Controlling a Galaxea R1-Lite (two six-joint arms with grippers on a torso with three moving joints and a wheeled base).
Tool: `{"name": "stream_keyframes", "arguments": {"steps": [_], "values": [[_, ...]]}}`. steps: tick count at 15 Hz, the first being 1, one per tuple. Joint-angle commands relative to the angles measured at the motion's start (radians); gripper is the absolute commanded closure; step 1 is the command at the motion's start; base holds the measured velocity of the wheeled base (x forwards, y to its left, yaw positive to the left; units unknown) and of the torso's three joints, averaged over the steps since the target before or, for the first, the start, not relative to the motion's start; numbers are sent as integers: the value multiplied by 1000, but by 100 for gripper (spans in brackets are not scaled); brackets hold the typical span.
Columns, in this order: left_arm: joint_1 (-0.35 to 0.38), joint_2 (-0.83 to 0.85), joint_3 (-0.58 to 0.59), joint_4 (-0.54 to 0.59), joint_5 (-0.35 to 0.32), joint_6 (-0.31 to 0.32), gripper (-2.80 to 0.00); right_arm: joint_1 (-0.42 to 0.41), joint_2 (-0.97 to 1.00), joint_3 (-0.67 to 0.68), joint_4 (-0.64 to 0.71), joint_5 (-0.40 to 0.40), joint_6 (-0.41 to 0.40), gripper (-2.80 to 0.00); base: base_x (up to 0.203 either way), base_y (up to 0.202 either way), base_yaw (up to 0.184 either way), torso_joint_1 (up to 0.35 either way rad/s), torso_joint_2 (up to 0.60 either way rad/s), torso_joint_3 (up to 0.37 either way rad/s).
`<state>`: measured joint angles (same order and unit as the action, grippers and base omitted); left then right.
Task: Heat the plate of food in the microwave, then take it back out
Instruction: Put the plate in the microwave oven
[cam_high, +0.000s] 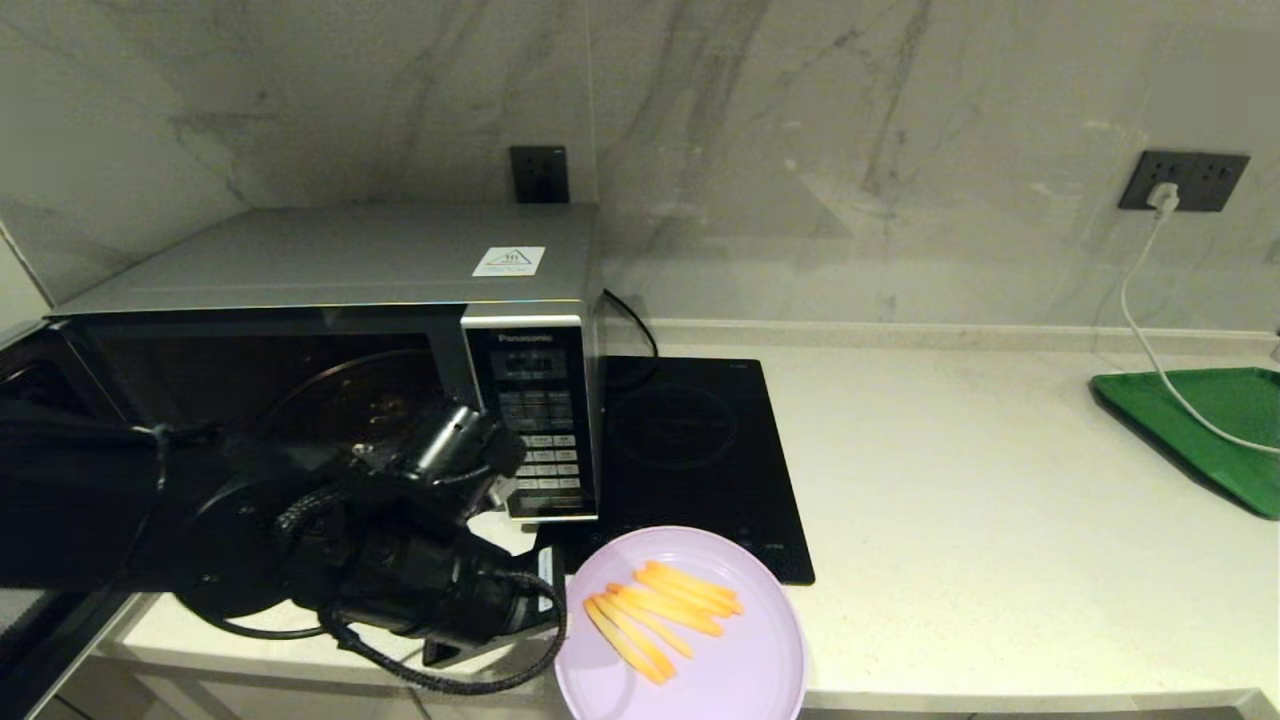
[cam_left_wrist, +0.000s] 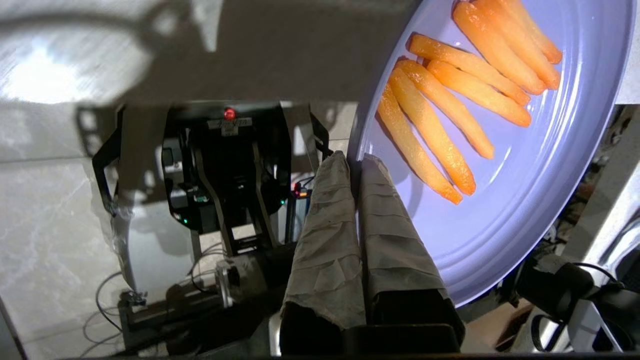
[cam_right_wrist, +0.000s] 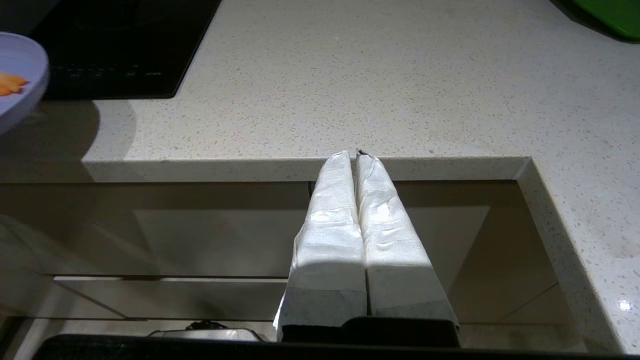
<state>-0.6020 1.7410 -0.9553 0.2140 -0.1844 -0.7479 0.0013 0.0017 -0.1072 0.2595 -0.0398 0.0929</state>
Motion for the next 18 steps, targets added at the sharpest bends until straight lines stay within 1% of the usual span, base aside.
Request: {"name": "stream_keyframes", "arguments": {"steps": [1,3,5,6,10,12,15,18], "values": [[46,-132,102,-10,-7,-14,0,0,0,0,1,0,1,0,0,0,0,0,0,0],[107,-218,185,-22,-10,-19,0,0,0,0,1,0,1,0,0,0,0,0,0,0],[175,-308,242,-26,-13,-20,0,0,0,0,1,0,1,0,0,0,0,0,0,0],[226,-343,269,-26,-14,-22,0,0,0,0,1,0,1,0,0,0,0,0,0,0],[424,-402,310,-22,-14,-66,0,0,0,0,1,0,1,0,0,0,0,0,0,0],[506,-418,312,-21,-15,-104,0,0,0,0,1,0,1,0,0,0,0,0,0,0],[591,-408,316,-26,-15,-140,0,0,0,0,1,0,1,0,0,0,0,0,0,0],[633,-393,314,-28,-14,-157,0,0,0,0,1,0,1,0,0,0,0,0,0,0]]}}
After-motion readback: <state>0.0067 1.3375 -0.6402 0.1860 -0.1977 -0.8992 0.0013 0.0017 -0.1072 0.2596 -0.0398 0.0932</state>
